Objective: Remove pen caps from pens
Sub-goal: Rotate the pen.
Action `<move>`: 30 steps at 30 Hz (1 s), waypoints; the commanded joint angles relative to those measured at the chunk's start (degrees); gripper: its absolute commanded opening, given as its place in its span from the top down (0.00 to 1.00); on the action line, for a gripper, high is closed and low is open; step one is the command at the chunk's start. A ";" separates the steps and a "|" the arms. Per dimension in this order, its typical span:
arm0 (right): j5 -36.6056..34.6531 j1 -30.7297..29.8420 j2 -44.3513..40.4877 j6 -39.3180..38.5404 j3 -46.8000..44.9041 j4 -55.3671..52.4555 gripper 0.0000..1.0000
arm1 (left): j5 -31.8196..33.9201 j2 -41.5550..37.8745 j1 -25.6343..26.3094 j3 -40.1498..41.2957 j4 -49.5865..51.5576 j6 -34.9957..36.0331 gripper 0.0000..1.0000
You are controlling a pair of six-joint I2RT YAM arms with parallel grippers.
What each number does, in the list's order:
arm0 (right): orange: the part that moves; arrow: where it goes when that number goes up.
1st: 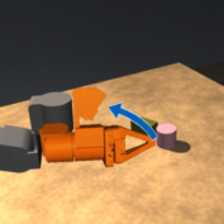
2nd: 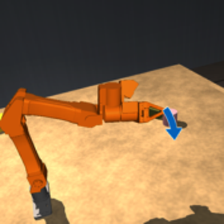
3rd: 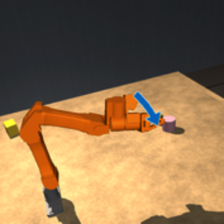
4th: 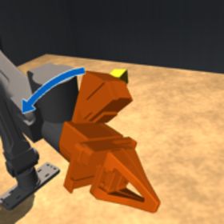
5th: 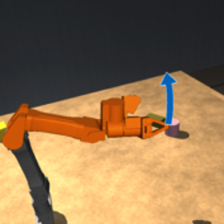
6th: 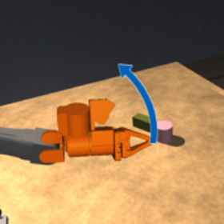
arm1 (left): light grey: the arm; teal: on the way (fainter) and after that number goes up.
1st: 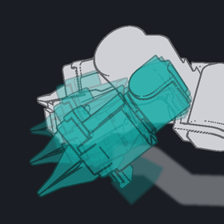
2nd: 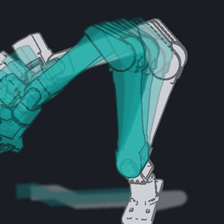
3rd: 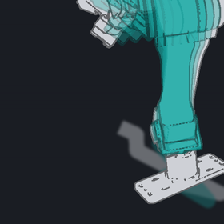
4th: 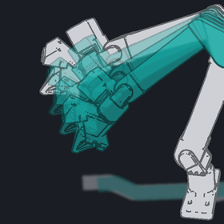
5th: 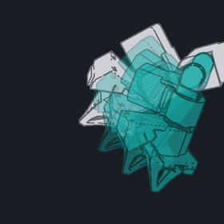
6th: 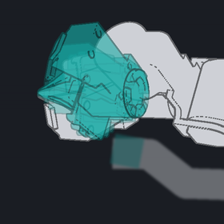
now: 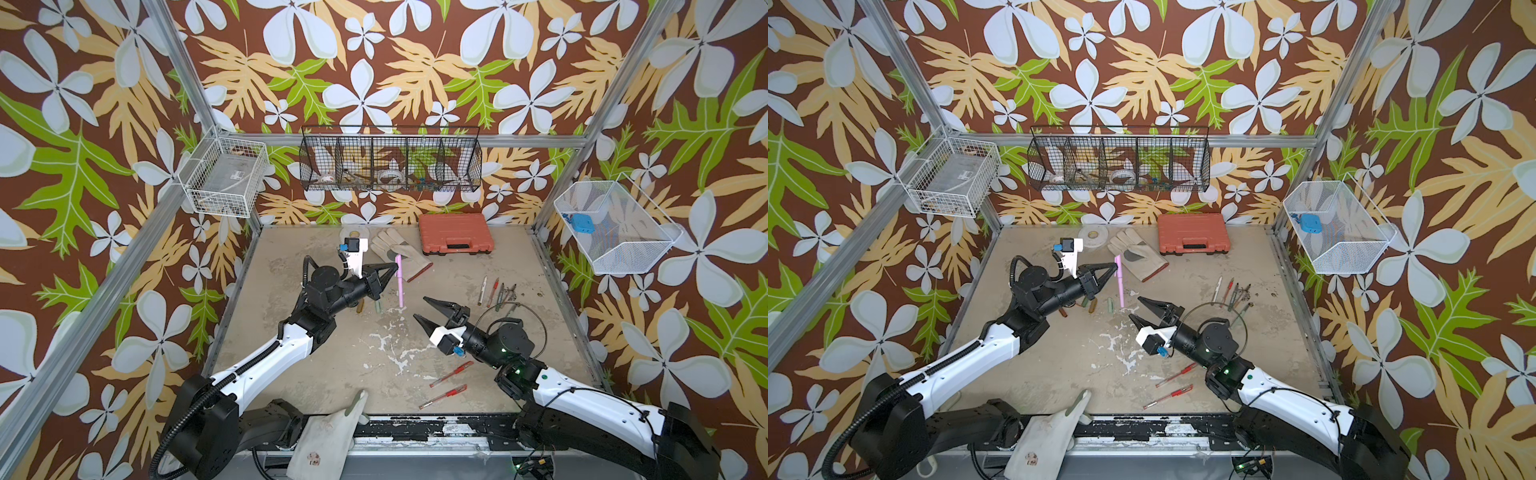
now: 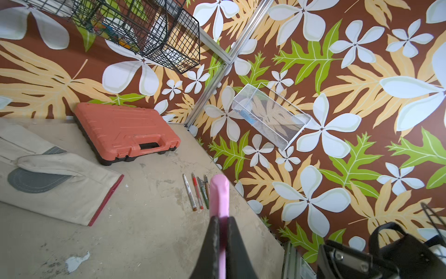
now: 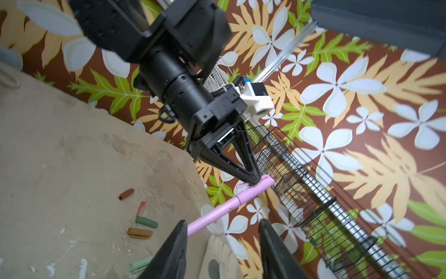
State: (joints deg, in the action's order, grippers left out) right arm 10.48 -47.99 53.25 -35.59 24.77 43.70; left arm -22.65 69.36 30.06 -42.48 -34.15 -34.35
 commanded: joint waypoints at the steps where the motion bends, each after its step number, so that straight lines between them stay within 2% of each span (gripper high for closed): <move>1: -6.86 0.26 0.27 22.32 3.39 -8.76 0.51 | 3.31 -1.18 -0.09 3.60 -7.29 1.33 1.00; 3: -10.00 1.71 1.86 29.62 7.14 -14.78 0.50 | 3.93 -1.42 -0.09 6.57 -10.45 1.68 1.00; 4: -9.42 3.20 2.76 32.34 8.46 -16.76 0.50 | 4.00 -1.35 -0.05 7.59 -11.67 1.92 1.00; 12: 8.14 14.46 6.91 48.26 8.38 -14.53 0.49 | 5.08 -0.55 -0.09 13.66 -18.16 3.68 1.00; 18: 12.21 14.94 8.52 49.48 5.96 -12.95 0.49 | 5.01 -0.41 -0.09 15.21 -19.27 5.10 1.00; 23: 13.09 14.94 8.57 50.26 3.45 -9.75 0.49 | 1.72 -0.63 -0.03 16.94 -22.39 4.83 1.00; 30: 28.27 14.94 14.07 53.05 4.66 -5.07 0.52 | -3.81 0.10 -0.01 20.63 -30.00 4.56 1.00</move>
State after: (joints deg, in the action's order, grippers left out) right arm 30.24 -33.06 65.67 15.20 28.80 34.46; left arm -23.16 69.14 30.06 -22.37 -57.60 -29.85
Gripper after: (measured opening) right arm 0.478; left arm 0.074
